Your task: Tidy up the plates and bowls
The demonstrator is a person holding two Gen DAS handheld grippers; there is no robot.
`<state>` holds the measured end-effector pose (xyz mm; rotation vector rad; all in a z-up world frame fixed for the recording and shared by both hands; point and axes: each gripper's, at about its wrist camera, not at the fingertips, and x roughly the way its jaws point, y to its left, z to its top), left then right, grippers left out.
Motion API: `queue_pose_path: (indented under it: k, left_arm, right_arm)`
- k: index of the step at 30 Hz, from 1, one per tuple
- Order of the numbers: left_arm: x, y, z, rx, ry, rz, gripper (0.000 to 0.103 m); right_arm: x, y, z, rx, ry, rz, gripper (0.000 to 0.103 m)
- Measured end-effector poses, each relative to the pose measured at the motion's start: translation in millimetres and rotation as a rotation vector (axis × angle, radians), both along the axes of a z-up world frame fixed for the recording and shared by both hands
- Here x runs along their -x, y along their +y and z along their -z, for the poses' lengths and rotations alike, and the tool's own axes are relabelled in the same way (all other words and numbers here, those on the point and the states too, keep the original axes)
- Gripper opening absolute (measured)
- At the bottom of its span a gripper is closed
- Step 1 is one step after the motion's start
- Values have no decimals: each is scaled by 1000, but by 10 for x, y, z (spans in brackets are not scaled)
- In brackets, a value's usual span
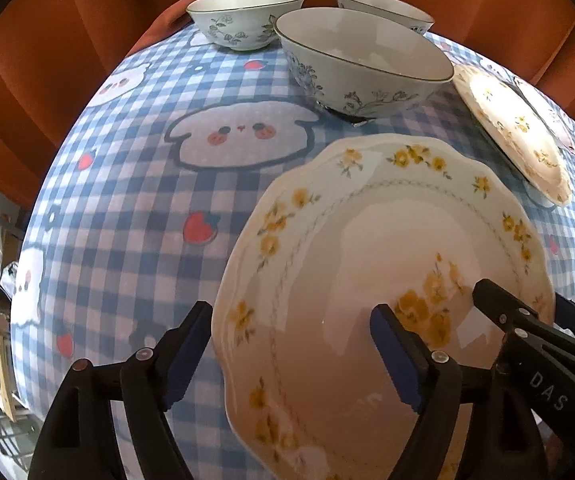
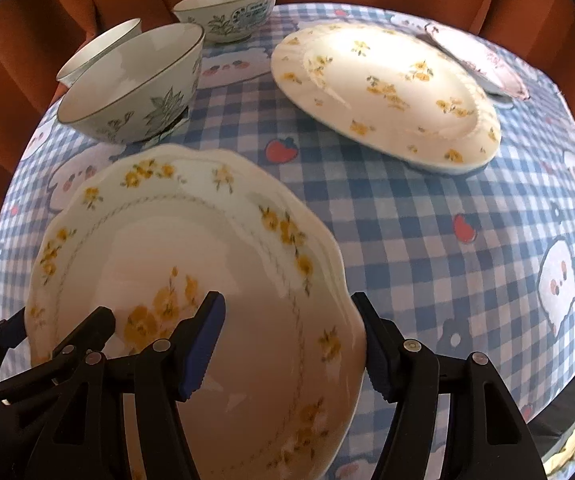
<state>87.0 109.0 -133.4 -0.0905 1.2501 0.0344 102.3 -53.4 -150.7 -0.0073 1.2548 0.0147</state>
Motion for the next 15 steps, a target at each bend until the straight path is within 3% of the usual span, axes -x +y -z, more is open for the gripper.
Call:
queue_pose_path:
  k: [6, 15]
  left_arm:
    - [103, -49, -250, -9, -37, 10, 88]
    - [61, -231, -523, 18, -100, 22, 93]
  right_arm:
    - [104, -43, -211, -11, -11, -22, 69]
    - [125, -269, -527, -8, -85, -16, 81]
